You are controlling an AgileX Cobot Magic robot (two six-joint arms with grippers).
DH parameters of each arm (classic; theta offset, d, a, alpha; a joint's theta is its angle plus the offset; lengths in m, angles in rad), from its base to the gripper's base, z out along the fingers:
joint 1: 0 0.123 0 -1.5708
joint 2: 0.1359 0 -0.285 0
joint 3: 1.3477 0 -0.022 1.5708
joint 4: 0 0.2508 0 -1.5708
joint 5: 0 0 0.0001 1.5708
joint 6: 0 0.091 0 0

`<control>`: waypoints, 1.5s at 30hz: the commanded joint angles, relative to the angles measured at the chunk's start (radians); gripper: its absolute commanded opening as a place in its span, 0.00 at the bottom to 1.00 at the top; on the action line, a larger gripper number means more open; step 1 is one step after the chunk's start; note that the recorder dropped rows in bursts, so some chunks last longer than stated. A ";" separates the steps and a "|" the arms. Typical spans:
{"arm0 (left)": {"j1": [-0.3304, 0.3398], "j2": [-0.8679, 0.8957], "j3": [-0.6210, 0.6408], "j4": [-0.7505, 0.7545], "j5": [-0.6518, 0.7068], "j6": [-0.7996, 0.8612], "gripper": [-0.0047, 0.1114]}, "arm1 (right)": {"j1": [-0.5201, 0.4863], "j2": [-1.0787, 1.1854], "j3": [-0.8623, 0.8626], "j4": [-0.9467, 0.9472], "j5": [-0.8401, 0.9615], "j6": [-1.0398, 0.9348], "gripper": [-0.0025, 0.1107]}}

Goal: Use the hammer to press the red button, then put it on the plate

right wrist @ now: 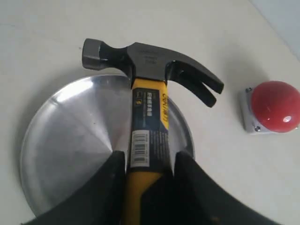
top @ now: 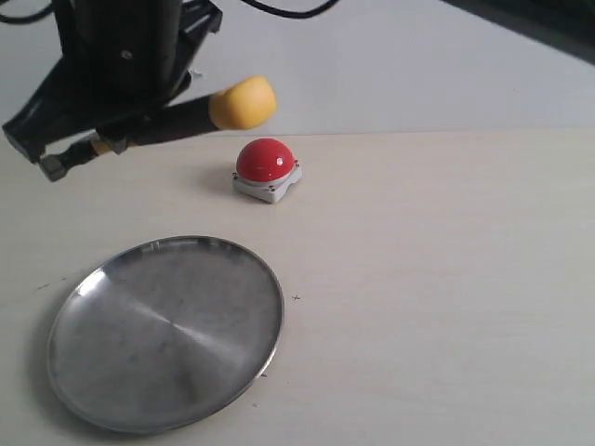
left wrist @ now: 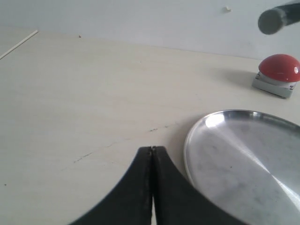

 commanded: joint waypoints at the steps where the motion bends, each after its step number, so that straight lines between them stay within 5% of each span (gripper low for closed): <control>1: -0.004 -0.007 -0.003 0.001 -0.003 0.002 0.04 | -0.003 -0.242 0.373 -0.044 -0.363 0.063 0.02; 8: -0.004 -0.007 -0.003 0.001 -0.003 0.002 0.04 | -0.003 -0.560 0.922 -0.204 -1.047 0.287 0.02; 12: -0.004 -0.007 -0.003 0.001 -0.003 0.002 0.04 | -0.003 -0.607 1.063 -0.223 -1.223 0.318 0.02; 20: -0.004 -0.007 -0.003 0.001 -0.003 0.002 0.04 | -0.054 -0.598 1.155 -0.140 -1.386 0.229 0.02; 24: -0.004 -0.007 -0.003 0.001 -0.003 0.002 0.04 | -0.080 -0.579 1.221 0.300 -1.602 -0.098 0.02; 27: -0.004 -0.007 -0.003 0.001 -0.003 0.002 0.04 | -0.049 -0.500 1.287 0.704 -1.953 -0.426 0.02; 35: -0.004 -0.007 -0.003 0.001 -0.003 0.002 0.04 | -0.049 -0.291 1.289 0.791 -2.374 -0.398 0.02; 45: -0.004 -0.007 -0.003 0.016 -0.003 0.002 0.04 | -0.049 -0.275 1.286 0.794 -2.377 -0.389 0.02</control>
